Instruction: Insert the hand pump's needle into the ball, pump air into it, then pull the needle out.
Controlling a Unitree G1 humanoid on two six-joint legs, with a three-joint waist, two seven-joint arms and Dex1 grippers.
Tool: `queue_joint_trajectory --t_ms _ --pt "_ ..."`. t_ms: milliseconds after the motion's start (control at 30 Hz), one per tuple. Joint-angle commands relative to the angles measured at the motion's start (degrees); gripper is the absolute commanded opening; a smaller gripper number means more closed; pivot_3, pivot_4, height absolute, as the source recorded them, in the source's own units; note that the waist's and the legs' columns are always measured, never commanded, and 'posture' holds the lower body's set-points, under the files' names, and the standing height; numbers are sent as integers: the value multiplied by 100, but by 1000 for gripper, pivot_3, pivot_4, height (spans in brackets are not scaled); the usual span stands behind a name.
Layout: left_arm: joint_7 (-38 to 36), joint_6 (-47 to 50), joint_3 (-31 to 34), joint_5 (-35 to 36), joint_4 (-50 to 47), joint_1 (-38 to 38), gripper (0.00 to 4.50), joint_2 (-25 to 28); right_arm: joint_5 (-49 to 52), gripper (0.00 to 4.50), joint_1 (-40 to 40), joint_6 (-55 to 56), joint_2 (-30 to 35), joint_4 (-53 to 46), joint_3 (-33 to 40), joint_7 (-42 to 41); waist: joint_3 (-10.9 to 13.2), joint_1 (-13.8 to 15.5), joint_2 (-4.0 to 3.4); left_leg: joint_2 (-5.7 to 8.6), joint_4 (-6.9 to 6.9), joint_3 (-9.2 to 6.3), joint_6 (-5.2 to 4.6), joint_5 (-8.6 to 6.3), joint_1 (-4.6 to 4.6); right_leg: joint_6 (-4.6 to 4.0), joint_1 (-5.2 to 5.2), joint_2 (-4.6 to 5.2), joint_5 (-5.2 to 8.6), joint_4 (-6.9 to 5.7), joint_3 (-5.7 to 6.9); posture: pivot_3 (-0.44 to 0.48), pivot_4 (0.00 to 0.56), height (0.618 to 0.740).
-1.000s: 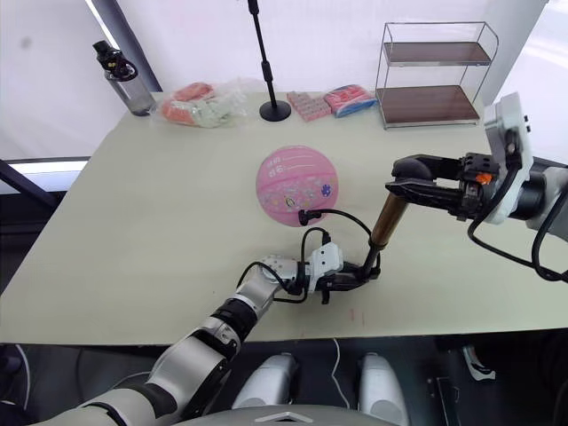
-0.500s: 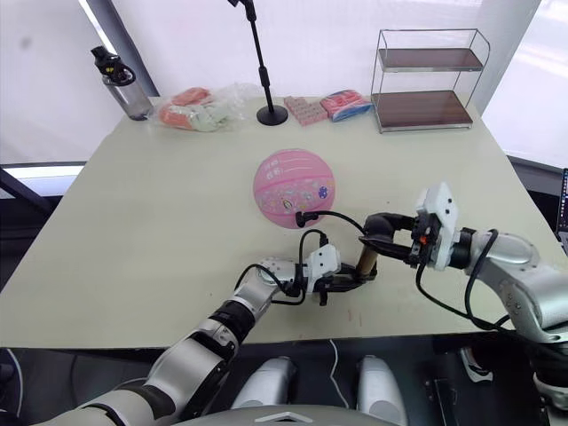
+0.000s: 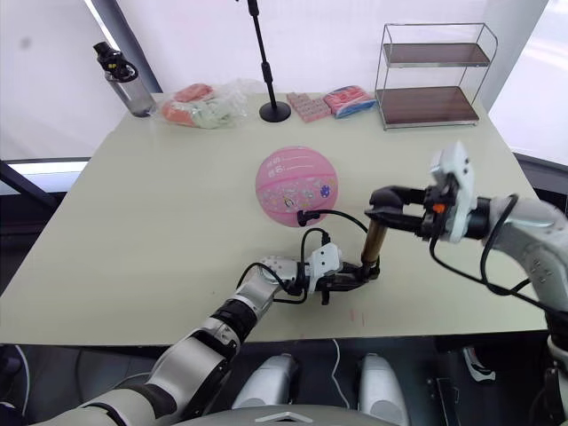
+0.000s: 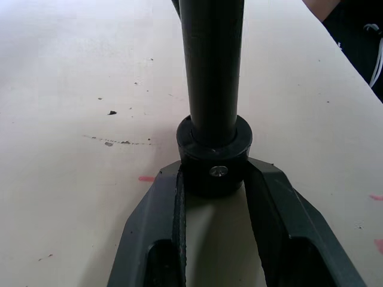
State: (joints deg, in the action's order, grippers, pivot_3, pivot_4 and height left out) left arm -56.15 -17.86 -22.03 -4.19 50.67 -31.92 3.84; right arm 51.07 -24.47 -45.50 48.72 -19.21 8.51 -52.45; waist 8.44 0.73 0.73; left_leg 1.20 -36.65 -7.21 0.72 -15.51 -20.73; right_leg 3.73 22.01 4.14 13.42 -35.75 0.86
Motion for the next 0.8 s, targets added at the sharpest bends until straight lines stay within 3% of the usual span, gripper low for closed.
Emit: queue_joint_trajectory --t_ms 33,500,800 --pt "76 430 -202 -411 751 380 1093 215 383 1878 -574 -107 226 -11 703 124 3 0 0 0 0 0 0 0 0 0 0 0 0 0 0 0 150 731" --pt "73 424 -198 -419 771 385 1093 198 1283 1878 -1426 -846 763 235 1226 270 17 8 -4 5 -1 4 0 0 -8 0 5 5 0 0 -2 0 150 731" --pt "77 408 -214 -430 778 373 1093 188 194 1878 119 -181 402 -444 292 121 7 3 2 4 -1 4 0 0 -2 1 1 4 0 0 -2 0 150 731"
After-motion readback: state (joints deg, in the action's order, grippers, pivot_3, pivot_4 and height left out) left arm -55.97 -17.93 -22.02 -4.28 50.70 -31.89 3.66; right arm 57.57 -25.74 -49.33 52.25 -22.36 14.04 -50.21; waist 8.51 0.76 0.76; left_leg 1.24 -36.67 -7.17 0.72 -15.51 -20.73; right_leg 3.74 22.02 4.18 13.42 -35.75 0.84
